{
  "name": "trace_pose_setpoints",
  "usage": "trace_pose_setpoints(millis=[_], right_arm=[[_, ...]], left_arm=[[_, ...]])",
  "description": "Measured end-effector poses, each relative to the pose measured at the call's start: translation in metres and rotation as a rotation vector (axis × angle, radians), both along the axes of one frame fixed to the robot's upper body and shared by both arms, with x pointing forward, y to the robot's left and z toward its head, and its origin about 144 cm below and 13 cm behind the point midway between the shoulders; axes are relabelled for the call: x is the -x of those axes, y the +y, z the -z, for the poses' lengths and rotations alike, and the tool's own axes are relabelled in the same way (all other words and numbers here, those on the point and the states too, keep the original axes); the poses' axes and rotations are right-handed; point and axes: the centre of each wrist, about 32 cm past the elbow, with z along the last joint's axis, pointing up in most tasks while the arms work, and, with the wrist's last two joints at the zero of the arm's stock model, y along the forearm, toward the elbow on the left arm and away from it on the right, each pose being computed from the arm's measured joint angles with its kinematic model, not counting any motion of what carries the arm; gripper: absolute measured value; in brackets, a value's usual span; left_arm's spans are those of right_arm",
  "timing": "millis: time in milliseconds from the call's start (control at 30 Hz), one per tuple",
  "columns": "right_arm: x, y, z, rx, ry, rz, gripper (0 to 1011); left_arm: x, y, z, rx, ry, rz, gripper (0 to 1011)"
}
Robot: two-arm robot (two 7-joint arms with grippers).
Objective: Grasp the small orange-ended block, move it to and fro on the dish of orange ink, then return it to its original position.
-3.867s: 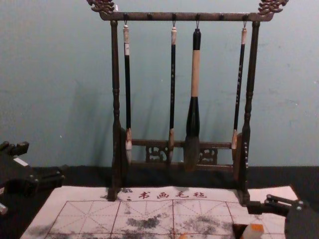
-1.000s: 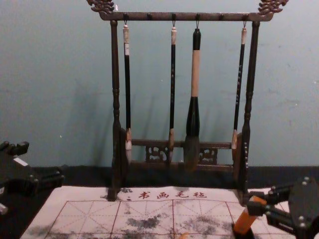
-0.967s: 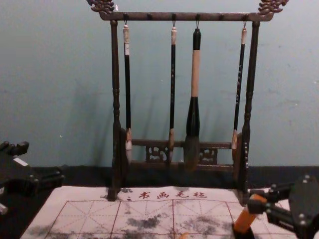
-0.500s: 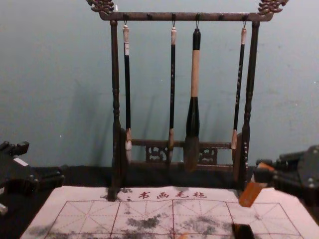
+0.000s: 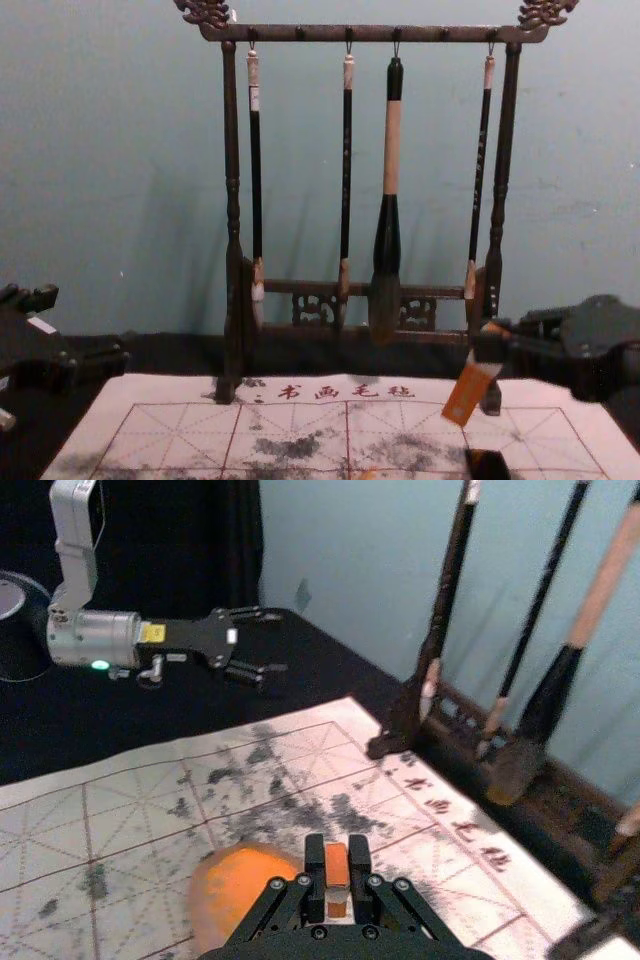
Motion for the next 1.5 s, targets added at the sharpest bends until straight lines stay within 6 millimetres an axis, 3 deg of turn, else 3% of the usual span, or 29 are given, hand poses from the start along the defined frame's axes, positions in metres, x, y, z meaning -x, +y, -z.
trace_pose_setpoints(millis=[767,1500], right_arm=[[-0.024,0.048,0.016,0.114,0.060,-0.166,144],[-0.042,0.069,0.026,0.140,0.073,-0.158,144]], left_arm=[[0.000,0.000,0.000,0.000,0.000,0.000,1001],[0.000,0.000,0.000,0.000,0.000,0.000,1001]])
